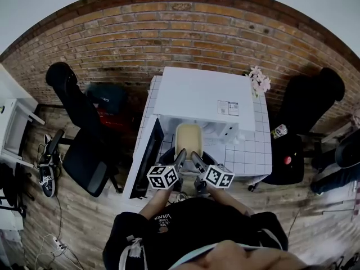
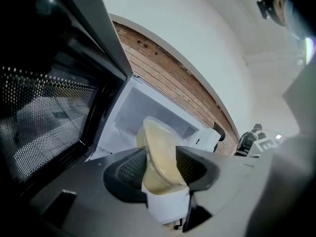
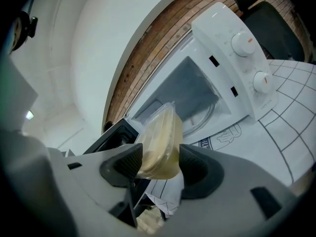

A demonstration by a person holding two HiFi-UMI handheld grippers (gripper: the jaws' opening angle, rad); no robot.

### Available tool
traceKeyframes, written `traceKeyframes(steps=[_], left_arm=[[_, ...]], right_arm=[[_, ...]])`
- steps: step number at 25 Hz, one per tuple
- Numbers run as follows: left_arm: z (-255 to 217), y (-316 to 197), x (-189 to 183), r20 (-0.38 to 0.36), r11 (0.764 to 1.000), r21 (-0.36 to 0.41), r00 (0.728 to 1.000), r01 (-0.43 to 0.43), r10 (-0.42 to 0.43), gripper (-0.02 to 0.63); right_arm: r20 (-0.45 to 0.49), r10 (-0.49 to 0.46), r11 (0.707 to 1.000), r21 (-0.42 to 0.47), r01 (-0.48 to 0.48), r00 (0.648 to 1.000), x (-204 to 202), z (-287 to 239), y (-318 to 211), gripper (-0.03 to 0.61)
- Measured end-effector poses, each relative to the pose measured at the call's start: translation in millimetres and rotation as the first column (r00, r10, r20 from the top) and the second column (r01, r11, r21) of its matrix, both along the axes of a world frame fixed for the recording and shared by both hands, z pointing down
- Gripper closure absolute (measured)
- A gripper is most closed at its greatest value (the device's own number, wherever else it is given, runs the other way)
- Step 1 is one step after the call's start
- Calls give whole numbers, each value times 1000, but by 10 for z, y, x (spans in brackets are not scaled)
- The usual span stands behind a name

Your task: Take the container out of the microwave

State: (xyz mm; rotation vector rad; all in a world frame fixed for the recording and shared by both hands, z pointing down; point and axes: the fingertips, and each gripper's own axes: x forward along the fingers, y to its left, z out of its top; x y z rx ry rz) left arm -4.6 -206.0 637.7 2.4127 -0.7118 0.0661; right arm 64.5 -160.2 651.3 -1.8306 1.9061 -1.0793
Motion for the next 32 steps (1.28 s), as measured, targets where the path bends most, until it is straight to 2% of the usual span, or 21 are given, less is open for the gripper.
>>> traceKeyframes(steps=[18,32], left_arm=[[-59,288,123,5,988,-18,988,156,-156,422],[-67,674,198,5,964,-21,965,264,-264,422]], right_arm=[[-1,-171,985,-22,171,985,189,-56,166,351],[-8,-286,958,-22,286,958,293,-57,464,351]])
